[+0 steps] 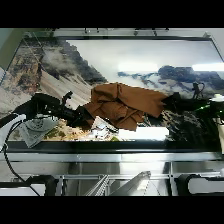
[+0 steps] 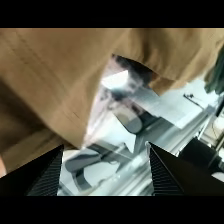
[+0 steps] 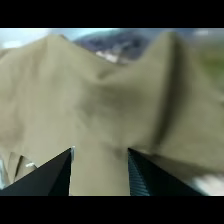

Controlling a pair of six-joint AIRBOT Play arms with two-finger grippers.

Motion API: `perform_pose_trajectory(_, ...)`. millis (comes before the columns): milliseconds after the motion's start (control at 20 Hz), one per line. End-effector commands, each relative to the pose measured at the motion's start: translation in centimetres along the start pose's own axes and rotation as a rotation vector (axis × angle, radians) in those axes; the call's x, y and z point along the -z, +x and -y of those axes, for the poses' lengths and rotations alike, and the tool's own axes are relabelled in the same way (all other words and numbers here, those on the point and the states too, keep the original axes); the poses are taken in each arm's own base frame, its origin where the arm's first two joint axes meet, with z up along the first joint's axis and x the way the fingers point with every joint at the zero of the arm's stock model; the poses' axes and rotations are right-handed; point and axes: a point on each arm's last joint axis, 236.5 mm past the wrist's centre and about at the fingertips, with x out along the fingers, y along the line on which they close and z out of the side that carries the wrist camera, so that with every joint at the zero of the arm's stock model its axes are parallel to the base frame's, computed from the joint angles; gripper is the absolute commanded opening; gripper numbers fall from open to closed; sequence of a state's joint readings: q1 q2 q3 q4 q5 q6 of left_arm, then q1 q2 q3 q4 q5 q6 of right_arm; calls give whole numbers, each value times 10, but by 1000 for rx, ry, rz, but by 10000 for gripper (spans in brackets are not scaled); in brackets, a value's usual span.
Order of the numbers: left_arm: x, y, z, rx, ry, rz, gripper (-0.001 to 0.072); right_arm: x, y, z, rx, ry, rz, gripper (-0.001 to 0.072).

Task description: Fold the shirts.

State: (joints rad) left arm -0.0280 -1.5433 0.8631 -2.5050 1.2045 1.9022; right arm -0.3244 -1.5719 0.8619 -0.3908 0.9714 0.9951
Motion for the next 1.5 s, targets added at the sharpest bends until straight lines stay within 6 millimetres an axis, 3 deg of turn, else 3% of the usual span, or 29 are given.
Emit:
perform_pose_trajectory(0, -15, 3, -13, -37, -26, 81, 423, 4, 30, -23, -51, -1, -40, 350)
perform_pose_trajectory(50, -20, 3, -18, -55, -22, 100, 240, 3, 32, -30, -63, -9, -39, 288)
perform_pose_trajectory(100, -22, 2, -23, -74, -17, 113, 199, 1, 34, -36, -75, -13, -37, 280)
perform_pose_trajectory(150, -25, 2, -23, -76, -17, 126, 138, 1, 34, -44, -97, -8, -38, 226)
perform_pose_trajectory(200, -27, 1, -22, -77, -9, 130, 5, 1, 33, -51, -121, -4, -44, 145)
perform_pose_trajectory(300, -33, -2, -12, -71, 30, 136, 17, 5, 30, -62, -157, -27, -70, 17)
perform_pose_trajectory(450, -44, -14, 27, -51, 155, 152, 17, 8, 23, -70, -188, -54, -93, 20)
perform_pose_trajectory(500, -49, -20, 39, -53, 195, 168, 17, 2, 18, -67, -188, -45, -74, 97)
perform_pose_trajectory(550, -53, -24, 44, -66, 224, 179, 17, -9, 9, -60, -186, -28, -46, 304)
perform_pose_trajectory(600, -53, -26, 44, -77, 237, 172, 17, -20, -1, -52, -186, -7, -17, 366)
perform_pose_trajectory(700, -48, -26, 32, -100, 232, 136, 17, -41, -27, -26, -164, 62, 42, 366)
perform_pose_trajectory(850, -49, -32, 17, -86, 179, 115, 17, -48, -52, 19, -67, 105, 58, 366)
perform_pose_trajectory(950, -56, -42, 10, -84, 154, 142, 17, -46, -56, 35, -12, 89, 52, 366)
perform_pose_trajectory(1200, -60, -58, -2, -74, 113, 163, 17, -49, -48, 40, 24, 80, 69, 366)
perform_pose_trajectory(1250, -53, -59, -2, -64, 109, 132, 168, -50, -48, 40, 23, 79, 71, 366)
perform_pose_trajectory(1350, -38, -64, -2, -38, 91, 73, 720, -57, -56, 42, 21, 81, 91, 370)
perform_pose_trajectory(1450, -34, -73, -16, -56, 72, 57, 709, -62, -64, 49, 28, 95, 106, 510)
